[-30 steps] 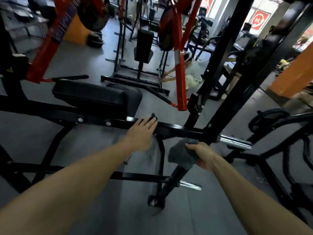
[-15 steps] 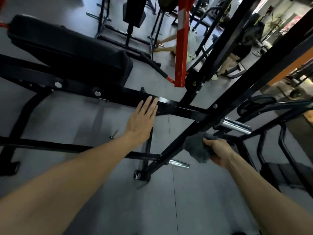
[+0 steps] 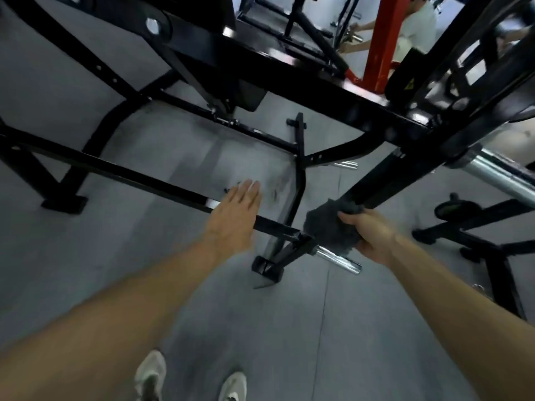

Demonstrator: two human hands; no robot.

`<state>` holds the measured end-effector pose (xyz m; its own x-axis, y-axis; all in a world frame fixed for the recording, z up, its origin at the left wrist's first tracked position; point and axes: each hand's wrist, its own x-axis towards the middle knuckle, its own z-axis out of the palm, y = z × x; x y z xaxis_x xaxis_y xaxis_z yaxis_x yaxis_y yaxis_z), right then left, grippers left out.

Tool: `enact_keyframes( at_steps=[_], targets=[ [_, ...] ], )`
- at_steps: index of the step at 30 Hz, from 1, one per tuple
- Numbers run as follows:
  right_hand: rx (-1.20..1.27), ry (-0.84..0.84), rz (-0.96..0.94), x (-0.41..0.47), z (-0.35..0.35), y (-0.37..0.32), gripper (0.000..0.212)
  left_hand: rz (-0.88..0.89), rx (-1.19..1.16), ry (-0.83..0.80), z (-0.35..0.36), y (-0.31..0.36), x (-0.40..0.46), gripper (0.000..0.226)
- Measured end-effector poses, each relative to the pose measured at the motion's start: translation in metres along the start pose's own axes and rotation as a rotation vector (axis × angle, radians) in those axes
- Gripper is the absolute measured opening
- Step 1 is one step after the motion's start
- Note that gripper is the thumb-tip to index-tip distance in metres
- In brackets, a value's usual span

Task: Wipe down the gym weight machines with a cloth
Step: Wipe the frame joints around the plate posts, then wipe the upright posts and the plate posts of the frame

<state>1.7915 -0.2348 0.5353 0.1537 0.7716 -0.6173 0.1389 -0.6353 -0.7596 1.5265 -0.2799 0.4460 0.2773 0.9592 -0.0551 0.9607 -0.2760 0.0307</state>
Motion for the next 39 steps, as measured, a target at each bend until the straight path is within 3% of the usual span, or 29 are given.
enact_keyframes(
  at_steps=[2,5,8,11,13,14,16,19,23,27,30,35,37,39],
  targets=[
    [0.006,-0.005,0.005,0.009,0.001,0.011,0.021,0.001,-0.004,-0.116,0.019,0.013,-0.005,0.079],
    [-0.073,0.047,-0.049,0.021,0.008,0.024,0.019,0.010,-0.055,-0.154,0.050,0.025,0.002,0.076],
    [-0.334,0.124,-0.279,0.040,0.016,0.031,0.027,0.041,-0.090,-0.202,0.079,0.035,0.020,0.078],
    [-0.776,0.160,-0.718,0.062,0.024,0.037,0.034,0.067,-0.086,-0.215,0.110,0.042,0.043,0.078],
    [-1.303,0.208,-1.090,0.090,0.028,0.051,0.050,0.070,-0.095,-0.173,0.137,0.046,0.062,0.077],
    [-1.601,0.183,-1.171,0.106,0.031,0.062,0.057,0.071,-0.107,-0.139,0.153,0.049,0.071,0.077],
    [-2.078,0.034,-1.029,0.140,0.033,0.097,0.056,0.081,-0.126,-0.082,0.184,0.057,0.089,0.078],
    [-2.414,-0.030,-0.816,0.168,0.031,0.159,0.059,0.142,-0.119,-0.055,0.228,0.076,0.114,0.079],
    [-2.409,0.189,-0.879,0.192,0.038,0.211,0.072,0.166,-0.088,0.049,0.286,0.100,0.141,0.084],
    [-2.308,0.382,-0.964,0.214,0.046,0.226,0.053,0.089,-0.134,0.259,0.314,0.118,0.152,0.078],
    [-2.308,0.597,-0.953,0.227,0.050,0.229,0.052,-0.017,-0.201,0.363,0.316,0.124,0.159,0.086],
    [-2.506,0.692,-0.995,0.202,0.028,0.196,0.056,-0.020,-0.223,0.202,0.308,0.125,0.163,0.098],
    [-2.470,0.879,-1.059,0.166,0.016,0.140,0.056,-0.039,-0.349,0.089,0.297,0.123,0.168,0.098],
    [-2.382,1.125,-0.957,0.133,0.004,0.081,0.061,-0.046,-0.459,0.009,0.288,0.120,0.172,0.101]
  ],
)
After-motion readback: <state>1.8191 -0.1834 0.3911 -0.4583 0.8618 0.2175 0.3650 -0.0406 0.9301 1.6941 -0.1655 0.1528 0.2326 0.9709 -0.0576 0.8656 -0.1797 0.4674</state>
